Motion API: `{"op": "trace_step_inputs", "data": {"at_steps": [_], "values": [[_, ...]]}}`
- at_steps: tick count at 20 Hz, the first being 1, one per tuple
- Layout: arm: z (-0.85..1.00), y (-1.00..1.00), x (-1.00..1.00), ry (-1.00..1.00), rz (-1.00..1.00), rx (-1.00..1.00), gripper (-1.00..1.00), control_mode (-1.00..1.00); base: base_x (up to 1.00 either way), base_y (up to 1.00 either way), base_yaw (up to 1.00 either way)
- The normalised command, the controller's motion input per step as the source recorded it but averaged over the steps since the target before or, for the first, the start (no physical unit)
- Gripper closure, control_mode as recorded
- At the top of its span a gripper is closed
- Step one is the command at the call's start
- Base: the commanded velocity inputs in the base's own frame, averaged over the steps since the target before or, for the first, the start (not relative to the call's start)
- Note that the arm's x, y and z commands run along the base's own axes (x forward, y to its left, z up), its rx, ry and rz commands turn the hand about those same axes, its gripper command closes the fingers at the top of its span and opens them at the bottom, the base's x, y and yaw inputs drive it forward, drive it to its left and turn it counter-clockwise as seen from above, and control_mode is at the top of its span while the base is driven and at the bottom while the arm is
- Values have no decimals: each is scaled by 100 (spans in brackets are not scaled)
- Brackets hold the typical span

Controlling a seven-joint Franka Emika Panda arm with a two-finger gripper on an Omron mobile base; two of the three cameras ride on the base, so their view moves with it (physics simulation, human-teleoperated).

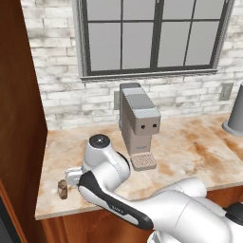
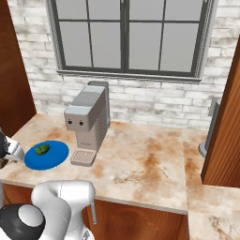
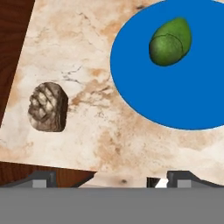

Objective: Pick the avocado and bread from the counter and place them on the plate. Then pick the jam from the cabinet and place it next to the plate. Lastly close the cabinet door.

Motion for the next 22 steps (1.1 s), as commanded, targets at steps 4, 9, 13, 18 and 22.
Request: {"op": "trace_step_inputs", "data": {"at_steps": [4,9,13,18,22], "values": [[2,47,0,0,0,0,-100,-100,0,0,0],[0,44,0,0,0,0,-100,-100,0,0,0],[0,22,13,0,0,0,-100,-100,0,0,0],[-1,19,20,0,0,0,-100,-100,0,0,0],[-11,16,19,0,0,0,-100,-100,0,0,0]]}}
